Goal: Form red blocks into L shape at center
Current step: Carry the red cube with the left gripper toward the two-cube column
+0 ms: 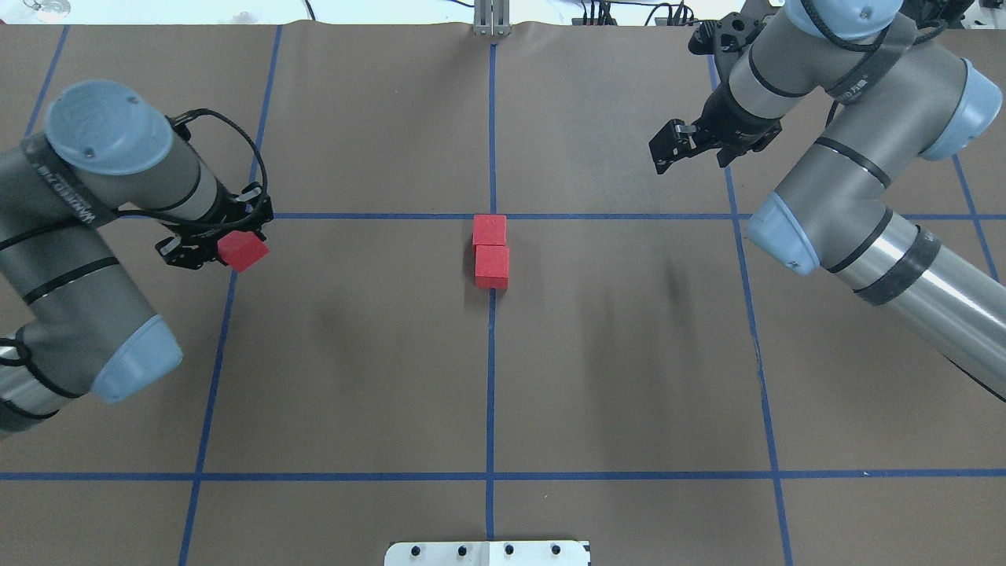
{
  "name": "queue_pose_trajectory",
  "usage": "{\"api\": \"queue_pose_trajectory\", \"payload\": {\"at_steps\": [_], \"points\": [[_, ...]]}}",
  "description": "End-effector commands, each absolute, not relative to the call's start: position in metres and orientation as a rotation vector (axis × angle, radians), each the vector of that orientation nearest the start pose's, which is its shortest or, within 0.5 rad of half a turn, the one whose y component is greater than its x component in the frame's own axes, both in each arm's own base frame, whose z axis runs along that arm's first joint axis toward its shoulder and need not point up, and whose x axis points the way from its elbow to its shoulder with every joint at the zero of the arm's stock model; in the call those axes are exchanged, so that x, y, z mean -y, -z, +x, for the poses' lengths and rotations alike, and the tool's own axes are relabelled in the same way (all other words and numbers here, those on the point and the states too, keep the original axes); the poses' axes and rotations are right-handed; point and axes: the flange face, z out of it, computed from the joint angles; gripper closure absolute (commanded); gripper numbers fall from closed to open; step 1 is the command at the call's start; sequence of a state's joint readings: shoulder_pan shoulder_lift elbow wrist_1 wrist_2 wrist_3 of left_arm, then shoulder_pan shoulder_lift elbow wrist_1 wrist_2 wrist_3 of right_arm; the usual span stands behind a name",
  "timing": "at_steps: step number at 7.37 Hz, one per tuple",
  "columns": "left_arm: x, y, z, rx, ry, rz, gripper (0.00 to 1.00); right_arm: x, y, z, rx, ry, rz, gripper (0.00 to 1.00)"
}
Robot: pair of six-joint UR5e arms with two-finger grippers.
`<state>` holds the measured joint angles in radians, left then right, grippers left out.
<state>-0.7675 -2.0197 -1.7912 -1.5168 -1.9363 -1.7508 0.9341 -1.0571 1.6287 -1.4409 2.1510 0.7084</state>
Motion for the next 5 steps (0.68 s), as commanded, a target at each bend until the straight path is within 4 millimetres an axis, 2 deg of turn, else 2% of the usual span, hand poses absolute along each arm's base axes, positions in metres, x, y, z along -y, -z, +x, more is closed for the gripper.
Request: {"api": "queue_pose_trajectory", "payload": {"at_steps": [1, 2, 3, 5], "points": [[0.555, -0.284, 0.440, -0.660, 1.040, -0.265, 1.00, 0.582, -0.341, -0.320, 0.839, 0.185, 0.197, 0.00], [0.569, -0.273, 0.459, -0.640, 1.108, -0.296, 1.00, 0.574, -0.341, -0.318, 0.862, 0.202, 0.186, 0.01], [0.576, -0.255, 0.489, -0.619, 1.169, -0.332, 1.00, 0.573, -0.340, -0.312, 0.868, 0.227, 0.200, 0.01], [0.605, -0.223, 0.541, -0.594, 1.245, -0.372, 1.00, 0.568, -0.341, -0.307, 0.870, 0.237, 0.207, 0.01]]}}
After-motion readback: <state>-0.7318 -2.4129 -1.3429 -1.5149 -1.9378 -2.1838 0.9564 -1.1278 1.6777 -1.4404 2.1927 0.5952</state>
